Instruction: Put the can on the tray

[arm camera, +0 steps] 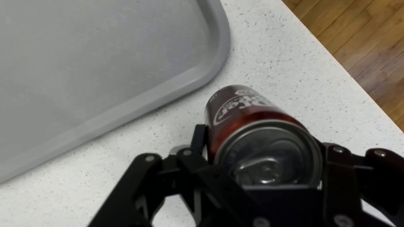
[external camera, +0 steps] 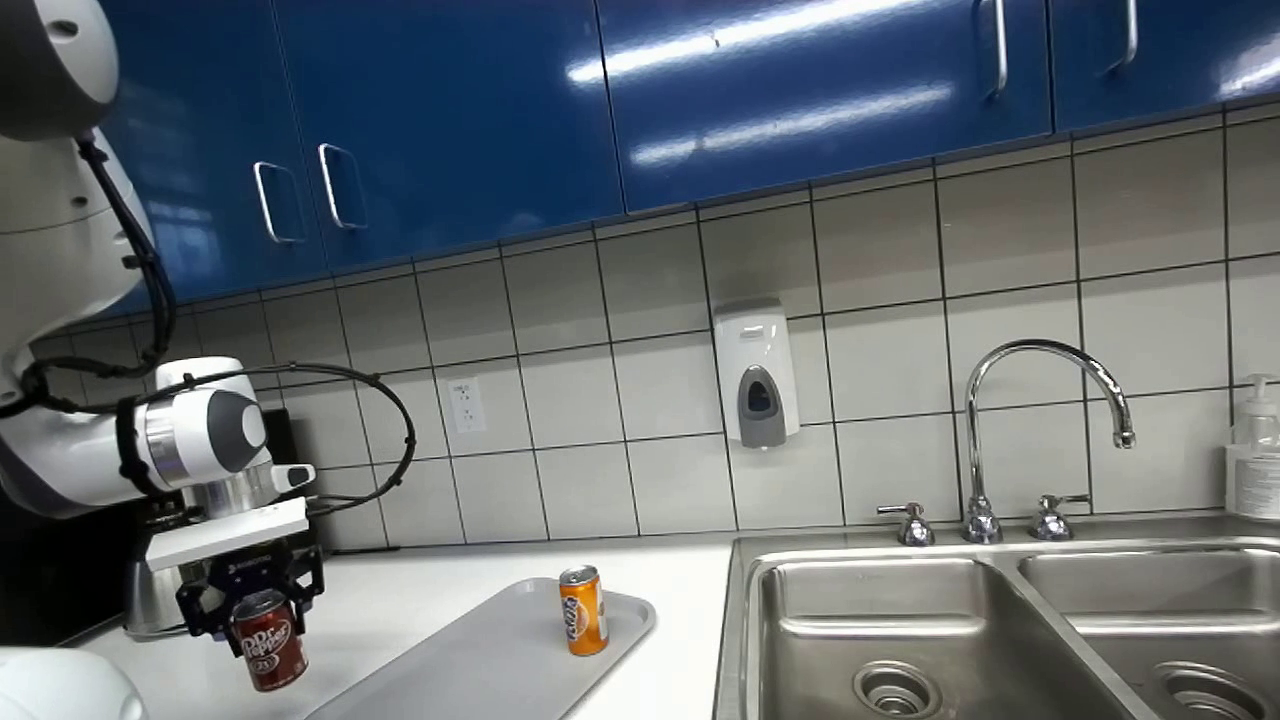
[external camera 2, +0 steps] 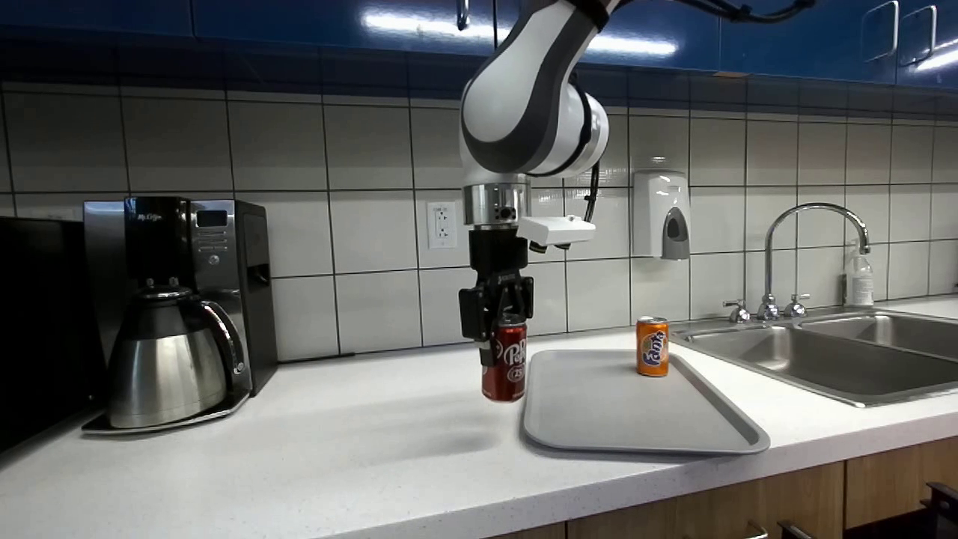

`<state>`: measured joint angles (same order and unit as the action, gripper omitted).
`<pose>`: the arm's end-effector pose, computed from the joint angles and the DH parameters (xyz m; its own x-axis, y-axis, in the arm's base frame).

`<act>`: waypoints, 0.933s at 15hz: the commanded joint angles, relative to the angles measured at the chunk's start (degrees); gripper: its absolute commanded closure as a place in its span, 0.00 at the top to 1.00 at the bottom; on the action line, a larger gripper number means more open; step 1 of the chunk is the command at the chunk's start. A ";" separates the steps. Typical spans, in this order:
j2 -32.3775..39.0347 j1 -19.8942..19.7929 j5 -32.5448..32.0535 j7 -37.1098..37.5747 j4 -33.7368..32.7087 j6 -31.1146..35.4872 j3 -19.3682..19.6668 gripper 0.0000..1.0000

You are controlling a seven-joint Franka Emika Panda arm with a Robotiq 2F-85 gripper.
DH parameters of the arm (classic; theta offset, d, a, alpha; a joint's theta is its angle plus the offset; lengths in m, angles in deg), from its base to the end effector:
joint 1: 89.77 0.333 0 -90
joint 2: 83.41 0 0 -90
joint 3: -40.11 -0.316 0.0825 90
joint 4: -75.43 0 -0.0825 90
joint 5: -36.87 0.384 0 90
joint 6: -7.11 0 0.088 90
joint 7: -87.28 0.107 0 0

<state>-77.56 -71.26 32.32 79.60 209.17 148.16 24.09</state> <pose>0.4256 0.2933 0.2974 0.6991 0.7145 0.0261 0.7140 -0.6996 0.0273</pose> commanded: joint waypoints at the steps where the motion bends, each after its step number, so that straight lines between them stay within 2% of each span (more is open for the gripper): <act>1: -2.83 -1.42 -1.39 1.46 1.91 -1.28 0.76 0.41; 14: -3.33 -4.76 -5.12 3.93 5.77 -1.52 4.90 0.41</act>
<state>-77.93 -74.91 29.22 81.24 213.09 148.14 28.59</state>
